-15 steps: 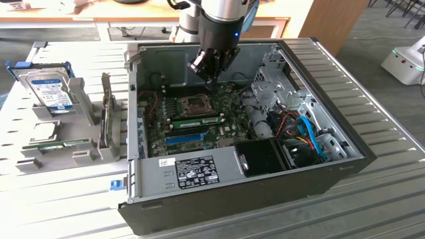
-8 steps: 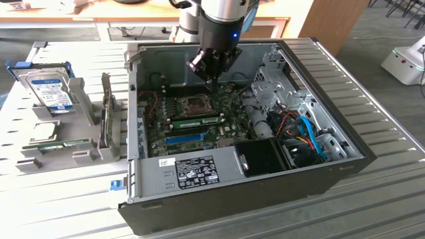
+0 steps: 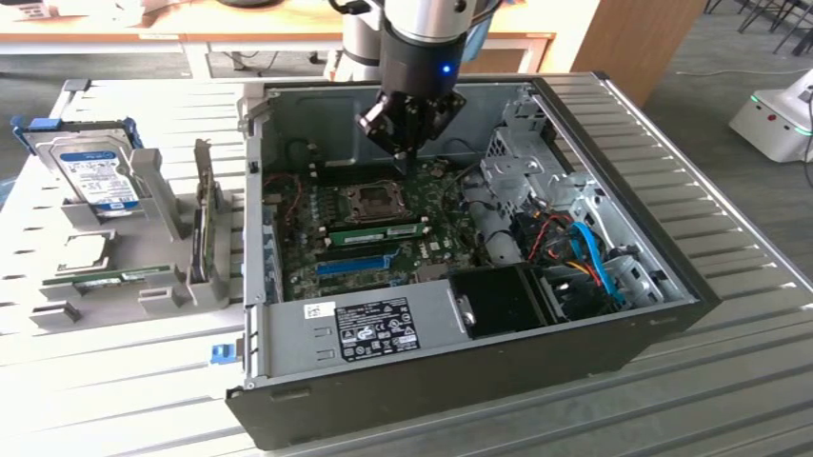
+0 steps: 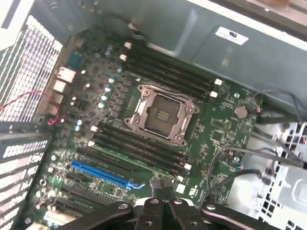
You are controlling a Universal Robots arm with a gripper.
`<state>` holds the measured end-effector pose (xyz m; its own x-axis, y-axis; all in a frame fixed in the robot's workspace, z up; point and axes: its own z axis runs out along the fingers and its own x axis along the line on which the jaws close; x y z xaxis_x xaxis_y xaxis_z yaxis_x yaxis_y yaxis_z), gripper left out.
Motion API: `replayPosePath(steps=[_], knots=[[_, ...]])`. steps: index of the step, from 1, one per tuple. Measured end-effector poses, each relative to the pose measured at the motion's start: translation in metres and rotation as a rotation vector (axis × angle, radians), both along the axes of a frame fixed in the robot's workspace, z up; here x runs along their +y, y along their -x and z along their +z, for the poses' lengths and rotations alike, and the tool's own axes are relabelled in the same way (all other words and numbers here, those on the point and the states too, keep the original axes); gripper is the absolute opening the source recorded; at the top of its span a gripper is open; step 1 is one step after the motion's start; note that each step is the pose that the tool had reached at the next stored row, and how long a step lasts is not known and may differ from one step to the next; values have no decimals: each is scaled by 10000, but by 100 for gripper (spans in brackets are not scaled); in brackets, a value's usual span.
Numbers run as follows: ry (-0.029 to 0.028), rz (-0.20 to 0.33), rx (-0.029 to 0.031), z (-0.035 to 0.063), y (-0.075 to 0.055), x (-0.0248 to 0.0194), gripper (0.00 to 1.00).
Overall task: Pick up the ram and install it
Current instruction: 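Press down the ram until it locks into place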
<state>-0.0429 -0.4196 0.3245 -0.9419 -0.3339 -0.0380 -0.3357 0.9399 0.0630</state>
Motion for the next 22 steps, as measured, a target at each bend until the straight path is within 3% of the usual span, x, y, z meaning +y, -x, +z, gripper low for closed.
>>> replayPosePath(steps=[22], knots=[[0,-3138,0,-23,0,0,11]])
